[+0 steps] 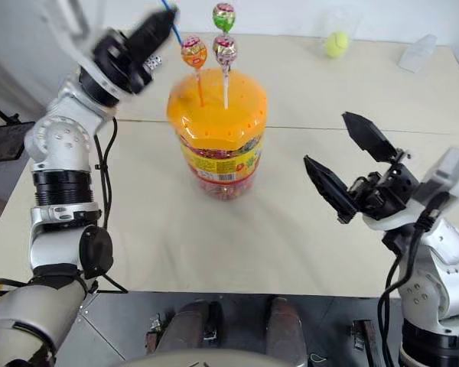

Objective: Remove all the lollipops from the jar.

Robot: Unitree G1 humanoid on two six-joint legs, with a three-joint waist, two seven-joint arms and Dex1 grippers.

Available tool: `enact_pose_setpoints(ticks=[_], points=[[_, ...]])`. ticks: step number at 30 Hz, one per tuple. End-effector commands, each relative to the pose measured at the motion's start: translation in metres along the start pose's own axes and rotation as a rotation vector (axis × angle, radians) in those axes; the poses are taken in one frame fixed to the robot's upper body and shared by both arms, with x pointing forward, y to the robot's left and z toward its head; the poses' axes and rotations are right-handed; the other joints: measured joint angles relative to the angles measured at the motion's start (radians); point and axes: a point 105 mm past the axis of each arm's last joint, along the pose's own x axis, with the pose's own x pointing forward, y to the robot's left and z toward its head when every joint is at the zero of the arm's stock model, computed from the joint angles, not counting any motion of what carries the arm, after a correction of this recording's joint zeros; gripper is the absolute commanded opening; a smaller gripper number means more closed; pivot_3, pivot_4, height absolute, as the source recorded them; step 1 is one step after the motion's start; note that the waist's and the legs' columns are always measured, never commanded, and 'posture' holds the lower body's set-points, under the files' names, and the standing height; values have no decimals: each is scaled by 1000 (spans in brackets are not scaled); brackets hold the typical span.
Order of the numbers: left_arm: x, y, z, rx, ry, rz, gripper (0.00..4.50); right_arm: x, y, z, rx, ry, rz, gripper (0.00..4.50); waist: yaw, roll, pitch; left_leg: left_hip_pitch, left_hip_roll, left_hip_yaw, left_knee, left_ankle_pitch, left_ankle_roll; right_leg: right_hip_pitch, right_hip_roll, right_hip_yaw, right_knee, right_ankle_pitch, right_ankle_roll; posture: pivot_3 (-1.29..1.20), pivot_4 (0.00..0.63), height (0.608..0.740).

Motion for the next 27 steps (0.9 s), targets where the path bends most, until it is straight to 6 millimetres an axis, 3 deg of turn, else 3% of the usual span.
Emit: enact_pose_setpoints(ticks=[1, 4, 7, 9, 11, 13, 16, 17, 18, 22, 24, 27], points=[[-30, 6, 24, 73, -1, 129, 11, 12, 16, -4, -18, 28, 180, 4500, 0, 0, 0, 0, 0, 0, 0, 0, 0, 0, 0, 0, 1, 0, 0, 0, 150, 740], [-90, 17, 15, 126, 207, 348, 11, 15, 38, -18, 6, 108, 444, 4500, -27, 1, 0, 3, 0, 3, -2, -1, 0, -1, 0, 4, 1, 0, 0, 0, 150, 740], [-154, 11, -4, 108, 446, 541, 11, 11, 45, -28, 30, 166, 607, 4500, -28, 0, 1, 3, 3, 2, -2, -2, -1, -1, 3, 4, 1, 0, 0, 0, 150, 740], [-196, -2, -17, 64, 595, 670, 11, 7, 44, -35, 37, 206, 682, 4500, -25, -2, 2, 2, 6, 2, 0, -4, -1, -2, 3, 5, 1, 0, 0, 0, 150, 740], [-247, -28, -37, 9, 793, 790, 11, 1, 39, -44, 36, 250, 716, 4500, -21, -5, 3, 1, 9, 2, 2, -6, -1, -2, 4, 5, 1, 0, 0, 0, 150, 740], [-284, -53, -50, -15, 943, 878, 11, -5, 31, -52, 33, 285, 717, 4500, -19, -5, 3, 2, 11, 3, 2, -10, -1, -2, 4, 6, -1, 0, -1, 0, 150, 740], [-304, -71, -59, -45, 999, 940, 11, -12, 23, -60, 33, 320, 702, 4500, 7, -6, 3, 1, 11, 2, 4, -11, -2, -1, 4, 5, -2, -1, -2, 0, 150, 740], [-309, -77, -63, -61, 1012, 950, 476, -15, 21, -62, 35, 328, 692, 4500, 8, -5, 3, 1, 12, 2, 4, -11, -3, -1, 5, 6, -3, -2, -3, 0, 150, 740], [-311, -81, -66, -71, 1009, 954, 662, -16, 20, -63, 33, 332, 688, 4500, 7, -4, 2, 1, 12, 2, 4, -11, -3, -1, 4, 6, -4, -2, -4, 0, 150, 740], [-310, -79, -67, -38, 1017, 919, 1886, -14, 18, -62, 28, 314, 657, 4500, 6, -1, 2, 2, 12, 4, 4, -11, -5, -2, 5, 8, -3, -3, -5, 0, 150, 740], [-290, -73, -58, 36, 955, 793, 2501, -12, 16, -59, 21, 299, 617, 4500, 5, -1, 2, 2, 13, 5, 4, -12, -6, -3, 5, 8, 0, -4, -7, 0, 150, 740], [-242, -65, -14, 275, 789, 497, 3421, -10, 6, -44, -26, 249, 498, 4500, 10, -2, 2, 1, 14, 5, 4, -12, -7, -6, 6, 7, 3, -4, -8, 0, 150, 740]])
